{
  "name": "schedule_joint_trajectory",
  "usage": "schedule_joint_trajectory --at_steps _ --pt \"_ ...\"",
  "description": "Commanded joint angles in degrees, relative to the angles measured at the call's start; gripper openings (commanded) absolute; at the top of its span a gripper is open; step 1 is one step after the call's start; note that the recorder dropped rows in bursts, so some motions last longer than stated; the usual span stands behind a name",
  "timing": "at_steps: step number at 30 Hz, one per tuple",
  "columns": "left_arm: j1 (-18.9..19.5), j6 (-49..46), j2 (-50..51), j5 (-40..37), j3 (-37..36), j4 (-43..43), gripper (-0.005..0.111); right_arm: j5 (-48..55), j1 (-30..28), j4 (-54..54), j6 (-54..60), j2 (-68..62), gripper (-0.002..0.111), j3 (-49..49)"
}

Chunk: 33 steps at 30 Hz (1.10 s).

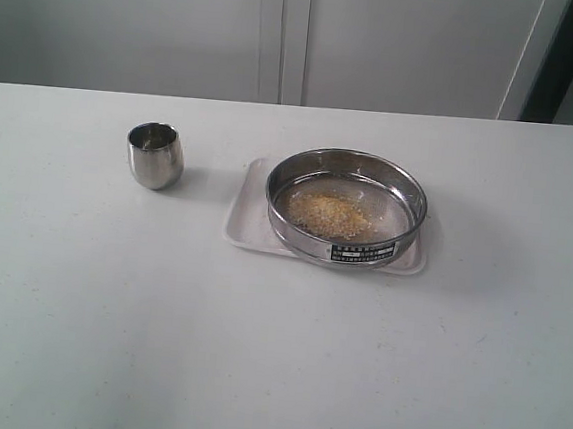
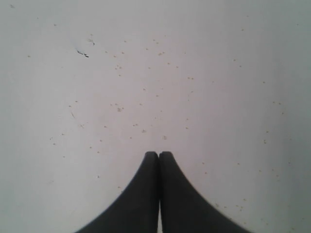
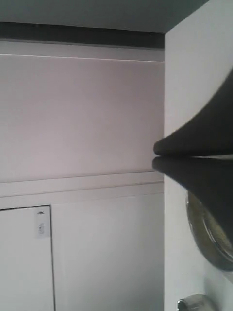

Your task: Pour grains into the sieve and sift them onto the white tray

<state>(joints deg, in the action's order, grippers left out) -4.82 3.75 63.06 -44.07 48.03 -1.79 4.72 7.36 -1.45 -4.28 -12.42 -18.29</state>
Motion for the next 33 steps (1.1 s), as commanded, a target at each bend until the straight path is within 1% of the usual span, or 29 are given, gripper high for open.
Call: schedule_joint_trajectory --at_steps 1,6,15,26,33 --pt "0.09 -0.13 -0.44 -0.32 -0.24 -0.65 0.0 3.65 0.17 -0.01 0.66 -7.76 0.0 -4.89" --pt "0.09 -0.13 -0.44 -0.32 -0.24 -0.65 0.0 4.83 0.17 -0.01 0.66 -15.06 0.0 -8.18" --pt "0.09 -0.13 -0.44 -0.32 -0.24 -0.65 0.0 3.58 0.17 -0.01 0.66 -24.91 0.0 -9.56" --pt "0.09 -0.13 -0.44 -0.32 -0.24 -0.65 0.0 10.11 0.17 -0.01 0.66 -44.53 0.0 -21.42" --pt "0.09 -0.13 -0.44 -0.32 -0.24 -0.65 0.0 14.23 0.17 -0.12 1.46 -53.66 0.0 -28.32"
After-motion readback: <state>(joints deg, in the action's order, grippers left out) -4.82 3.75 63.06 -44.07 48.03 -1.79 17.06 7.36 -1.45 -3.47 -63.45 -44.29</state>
